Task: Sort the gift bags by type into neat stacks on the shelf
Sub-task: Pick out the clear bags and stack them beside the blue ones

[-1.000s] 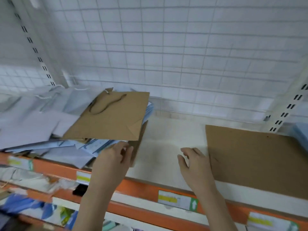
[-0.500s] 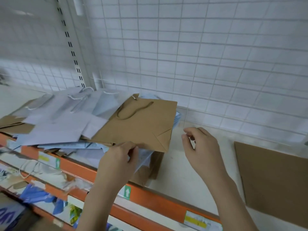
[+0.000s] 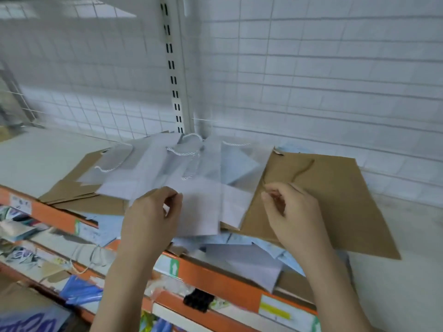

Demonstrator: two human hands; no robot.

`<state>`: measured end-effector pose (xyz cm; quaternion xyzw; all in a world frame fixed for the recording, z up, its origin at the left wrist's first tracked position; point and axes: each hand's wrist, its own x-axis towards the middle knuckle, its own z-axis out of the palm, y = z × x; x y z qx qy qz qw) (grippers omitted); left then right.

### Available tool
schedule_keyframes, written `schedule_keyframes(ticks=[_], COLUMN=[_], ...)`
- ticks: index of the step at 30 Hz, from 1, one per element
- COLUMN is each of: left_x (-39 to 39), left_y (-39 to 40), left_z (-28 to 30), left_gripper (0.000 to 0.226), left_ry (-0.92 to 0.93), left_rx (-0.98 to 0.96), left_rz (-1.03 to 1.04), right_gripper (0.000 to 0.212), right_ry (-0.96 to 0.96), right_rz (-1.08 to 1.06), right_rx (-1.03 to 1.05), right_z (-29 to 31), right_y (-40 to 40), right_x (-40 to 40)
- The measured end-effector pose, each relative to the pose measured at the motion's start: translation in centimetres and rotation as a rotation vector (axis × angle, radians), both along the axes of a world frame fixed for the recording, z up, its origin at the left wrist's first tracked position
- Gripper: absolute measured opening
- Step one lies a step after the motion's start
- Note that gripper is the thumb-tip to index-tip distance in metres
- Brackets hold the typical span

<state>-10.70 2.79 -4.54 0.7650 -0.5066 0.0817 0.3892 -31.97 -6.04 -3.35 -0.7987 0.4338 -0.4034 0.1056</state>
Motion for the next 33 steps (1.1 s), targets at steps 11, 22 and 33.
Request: schedule_keyframes(ticks=[11,22,33], left_x=[8.8,9.5,10.9], left_y=[-1.3,-0.6,0.9], left_z=[-0.5,1.0,0.4], left_gripper=[0.069,0.046,0.048], left_ry=[0.192,0.483,0.670], left_rx=[0.417,-0.038,-0.115], left_rz=[0.094,-0.199,-0.243], right_gripper=[0.009,0.013,0.073], right_ry=[0.003,0.052,0.553], right_rz=[-0.225,-0.395,-0.530], right_rx=[0.048,0.044,0.461], right_z=[-1.2,-0.1,2.3], right_y=[2.6,1.8,-2.2], right_x=[6.2,6.7,8.2])
